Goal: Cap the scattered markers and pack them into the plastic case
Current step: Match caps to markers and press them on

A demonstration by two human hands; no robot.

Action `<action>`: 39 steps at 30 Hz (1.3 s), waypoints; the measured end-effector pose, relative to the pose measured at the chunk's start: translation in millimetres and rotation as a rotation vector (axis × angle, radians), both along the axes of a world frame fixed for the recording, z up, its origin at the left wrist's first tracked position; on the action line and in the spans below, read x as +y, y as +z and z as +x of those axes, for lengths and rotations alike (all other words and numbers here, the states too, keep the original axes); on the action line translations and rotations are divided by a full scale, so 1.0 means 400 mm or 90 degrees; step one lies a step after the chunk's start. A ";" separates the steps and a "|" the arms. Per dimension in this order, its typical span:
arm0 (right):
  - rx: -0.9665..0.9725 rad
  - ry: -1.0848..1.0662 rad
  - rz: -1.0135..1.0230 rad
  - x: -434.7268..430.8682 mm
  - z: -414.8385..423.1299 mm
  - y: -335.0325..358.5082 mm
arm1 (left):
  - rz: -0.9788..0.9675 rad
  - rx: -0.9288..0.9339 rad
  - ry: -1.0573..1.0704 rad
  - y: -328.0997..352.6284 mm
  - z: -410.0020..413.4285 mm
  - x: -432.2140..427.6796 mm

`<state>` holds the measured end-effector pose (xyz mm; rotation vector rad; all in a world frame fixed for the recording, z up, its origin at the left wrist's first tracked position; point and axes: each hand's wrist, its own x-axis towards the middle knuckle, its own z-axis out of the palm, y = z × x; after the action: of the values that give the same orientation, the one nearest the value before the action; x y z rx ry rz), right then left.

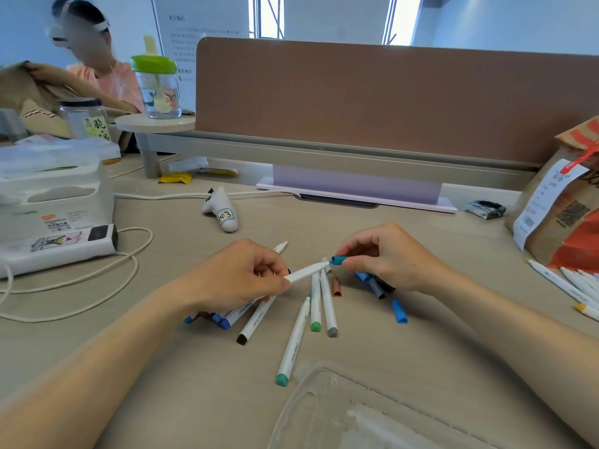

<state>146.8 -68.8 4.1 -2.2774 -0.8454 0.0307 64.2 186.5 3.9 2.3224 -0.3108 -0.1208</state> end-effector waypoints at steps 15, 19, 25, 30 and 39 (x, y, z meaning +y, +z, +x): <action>0.026 0.004 0.015 0.004 -0.028 0.025 | -0.002 -0.001 -0.004 0.003 -0.003 -0.002; 0.039 0.022 0.017 0.017 -0.041 0.026 | -0.007 0.008 -0.026 0.006 -0.010 -0.009; 0.035 0.035 0.048 0.028 -0.045 0.024 | -0.064 0.048 -0.066 0.010 -0.027 -0.030; 0.020 0.044 0.063 0.032 -0.044 0.027 | -0.071 0.091 -0.060 -0.010 -0.031 -0.053; 0.070 0.095 0.043 0.053 -0.041 0.025 | -0.160 0.028 0.181 0.047 -0.015 -0.022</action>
<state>130.4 -47.8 14.0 -2.1256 -0.9424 0.1907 58.3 177.7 22.6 2.0863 0.0285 0.0091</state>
